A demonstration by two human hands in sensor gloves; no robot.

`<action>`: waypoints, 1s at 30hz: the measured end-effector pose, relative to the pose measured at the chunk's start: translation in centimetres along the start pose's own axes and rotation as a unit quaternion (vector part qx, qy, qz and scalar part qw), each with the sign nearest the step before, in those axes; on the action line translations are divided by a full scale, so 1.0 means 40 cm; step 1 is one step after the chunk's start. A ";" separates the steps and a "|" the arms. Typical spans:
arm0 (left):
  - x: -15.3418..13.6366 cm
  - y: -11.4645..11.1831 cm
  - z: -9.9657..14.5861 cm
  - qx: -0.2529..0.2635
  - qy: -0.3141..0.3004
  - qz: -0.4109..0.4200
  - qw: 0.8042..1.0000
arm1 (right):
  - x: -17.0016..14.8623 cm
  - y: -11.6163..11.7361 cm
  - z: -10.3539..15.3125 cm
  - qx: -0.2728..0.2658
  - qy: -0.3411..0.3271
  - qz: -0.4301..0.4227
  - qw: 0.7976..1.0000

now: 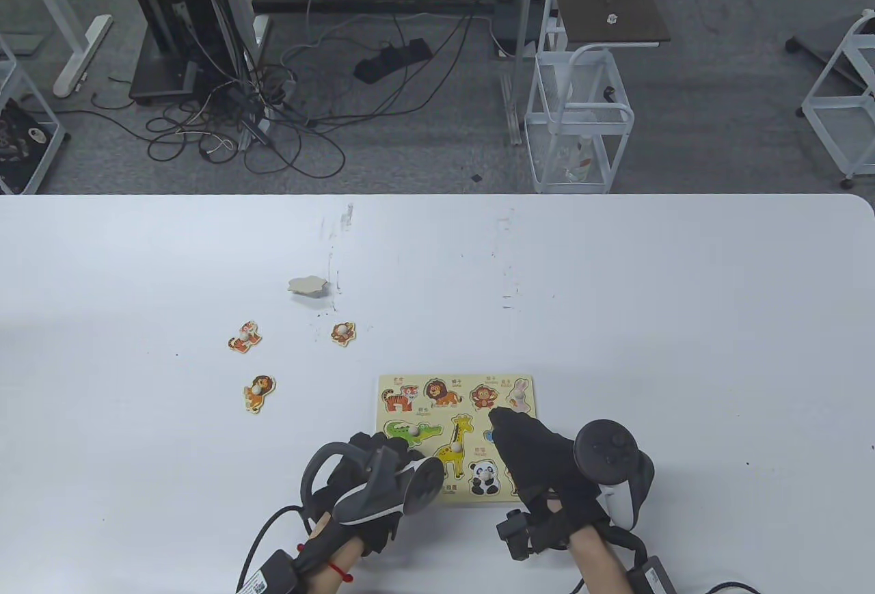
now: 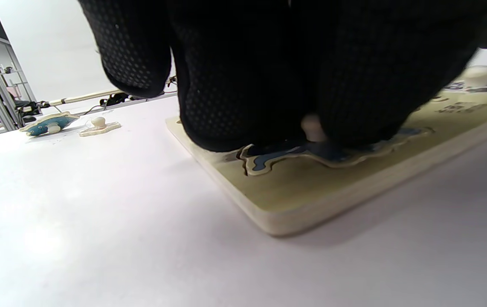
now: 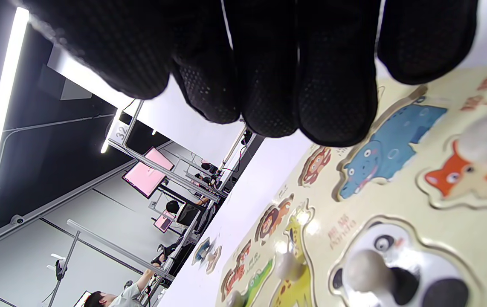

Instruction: Fit puzzle pieces into frame

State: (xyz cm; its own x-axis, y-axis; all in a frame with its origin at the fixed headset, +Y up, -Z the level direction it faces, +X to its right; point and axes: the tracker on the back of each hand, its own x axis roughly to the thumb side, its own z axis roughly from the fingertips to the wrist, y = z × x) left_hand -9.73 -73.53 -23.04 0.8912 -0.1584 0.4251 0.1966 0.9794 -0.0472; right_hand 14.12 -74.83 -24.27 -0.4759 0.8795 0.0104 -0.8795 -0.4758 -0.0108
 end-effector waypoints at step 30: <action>-0.330 0.217 -0.132 0.005 0.141 -0.014 0.990 | -0.005 -0.079 -0.004 -0.064 0.000 -0.017 0.998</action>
State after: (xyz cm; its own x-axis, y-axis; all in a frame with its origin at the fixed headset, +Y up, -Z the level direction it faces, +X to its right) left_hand -17.62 -63.59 -33.83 0.9643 -0.2128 0.1574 0.2200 0.9751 -0.0293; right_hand 16.99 -73.52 -24.39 -0.4458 0.8951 0.0130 -0.8873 -0.4399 -0.1387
